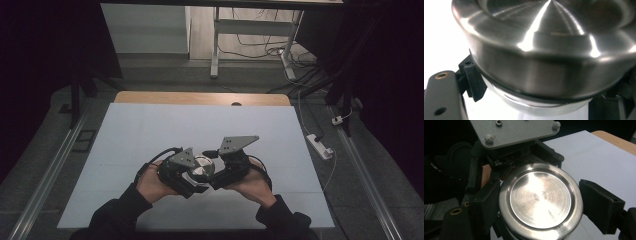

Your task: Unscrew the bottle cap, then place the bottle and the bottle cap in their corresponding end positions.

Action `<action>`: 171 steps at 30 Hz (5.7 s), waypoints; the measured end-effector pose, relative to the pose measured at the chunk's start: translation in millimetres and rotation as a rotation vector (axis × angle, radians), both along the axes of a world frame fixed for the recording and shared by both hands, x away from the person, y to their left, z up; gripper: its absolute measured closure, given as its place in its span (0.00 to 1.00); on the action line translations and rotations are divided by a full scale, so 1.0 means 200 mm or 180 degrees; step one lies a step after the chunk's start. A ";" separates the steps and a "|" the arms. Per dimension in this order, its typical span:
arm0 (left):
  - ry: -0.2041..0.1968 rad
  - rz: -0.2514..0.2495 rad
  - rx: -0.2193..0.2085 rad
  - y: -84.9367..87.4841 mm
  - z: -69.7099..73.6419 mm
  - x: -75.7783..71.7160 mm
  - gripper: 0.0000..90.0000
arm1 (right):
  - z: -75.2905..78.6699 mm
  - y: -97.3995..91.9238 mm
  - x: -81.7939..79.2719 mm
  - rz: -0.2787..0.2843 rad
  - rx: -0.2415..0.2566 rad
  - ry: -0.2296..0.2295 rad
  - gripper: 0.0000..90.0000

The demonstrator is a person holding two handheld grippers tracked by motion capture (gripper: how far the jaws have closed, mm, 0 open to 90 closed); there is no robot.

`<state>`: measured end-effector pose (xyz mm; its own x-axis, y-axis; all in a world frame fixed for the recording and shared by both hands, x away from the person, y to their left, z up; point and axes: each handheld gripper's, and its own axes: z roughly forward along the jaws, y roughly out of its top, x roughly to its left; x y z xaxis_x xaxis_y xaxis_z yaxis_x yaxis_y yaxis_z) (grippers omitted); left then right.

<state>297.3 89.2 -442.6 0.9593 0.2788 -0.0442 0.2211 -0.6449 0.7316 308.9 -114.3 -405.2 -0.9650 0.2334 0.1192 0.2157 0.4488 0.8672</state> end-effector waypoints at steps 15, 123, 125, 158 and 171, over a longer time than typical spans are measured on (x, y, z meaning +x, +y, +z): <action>-0.0010 -0.0079 0.0002 0.02 0.00 0.01 0.17 | 0.03 -0.04 0.01 0.0114 0.0128 -0.0095 0.22; -0.0197 0.0831 -0.0032 0.02 -0.01 0.46 0.17 | -0.30 -0.10 -0.16 -0.0198 -0.0062 -0.0319 0.22; -0.0184 0.0849 -0.0035 0.01 -0.02 0.48 0.17 | -0.32 -0.10 -0.15 -0.0211 -0.0081 -0.0317 0.22; -0.0110 0.1141 -0.0017 -0.03 -0.21 0.64 0.17 | -0.60 0.05 -0.01 -0.0354 -0.0480 -0.0222 0.22; -0.0067 0.1180 0.0030 -0.05 -0.30 0.65 0.17 | -0.64 0.06 0.01 -0.0403 -0.0582 -0.0209 0.22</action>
<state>428.0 79.0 -501.8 0.7938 0.6078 -0.0214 0.4260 -0.5306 0.7328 311.8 -102.5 -532.7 -0.9310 0.3649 0.0017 0.2260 0.5727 0.7880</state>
